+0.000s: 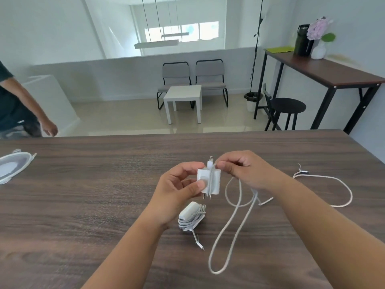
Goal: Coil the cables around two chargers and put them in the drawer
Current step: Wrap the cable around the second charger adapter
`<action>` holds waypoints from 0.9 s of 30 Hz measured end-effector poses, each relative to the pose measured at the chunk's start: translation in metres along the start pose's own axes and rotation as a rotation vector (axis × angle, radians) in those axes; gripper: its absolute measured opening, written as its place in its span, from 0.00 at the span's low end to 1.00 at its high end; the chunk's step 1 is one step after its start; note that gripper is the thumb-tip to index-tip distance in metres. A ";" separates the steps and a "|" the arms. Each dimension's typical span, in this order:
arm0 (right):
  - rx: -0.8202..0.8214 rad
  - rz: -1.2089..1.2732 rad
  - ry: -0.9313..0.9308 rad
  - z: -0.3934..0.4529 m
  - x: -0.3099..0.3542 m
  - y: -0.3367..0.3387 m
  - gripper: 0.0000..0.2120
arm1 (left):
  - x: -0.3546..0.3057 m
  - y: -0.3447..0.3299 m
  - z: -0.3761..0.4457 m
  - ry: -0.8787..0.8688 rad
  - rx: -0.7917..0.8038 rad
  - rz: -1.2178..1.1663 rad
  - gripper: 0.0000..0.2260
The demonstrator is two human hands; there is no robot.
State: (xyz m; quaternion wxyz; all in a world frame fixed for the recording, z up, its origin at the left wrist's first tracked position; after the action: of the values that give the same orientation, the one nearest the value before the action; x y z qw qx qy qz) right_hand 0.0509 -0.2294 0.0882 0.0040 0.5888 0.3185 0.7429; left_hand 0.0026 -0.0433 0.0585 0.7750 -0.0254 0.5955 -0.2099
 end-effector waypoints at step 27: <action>-0.049 -0.714 -0.052 -0.014 -0.009 -0.038 0.10 | 0.016 0.018 0.016 -0.141 -0.218 0.811 0.22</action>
State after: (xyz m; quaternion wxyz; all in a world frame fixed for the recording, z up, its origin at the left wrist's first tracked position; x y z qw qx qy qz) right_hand 0.0268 -0.2089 0.0608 0.2853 0.4590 0.4861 0.6868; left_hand 0.0266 -0.0362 0.0430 0.8264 0.1147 0.5215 0.1786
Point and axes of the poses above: each hand's wrist, its own z-axis towards the middle knuckle, its own y-axis out of the back of the hand, x = y × z, the point moved 3 cm from there along z, towards the middle knuckle, and after that the axes turned 6 degrees about -y, right-handed, at the moved point
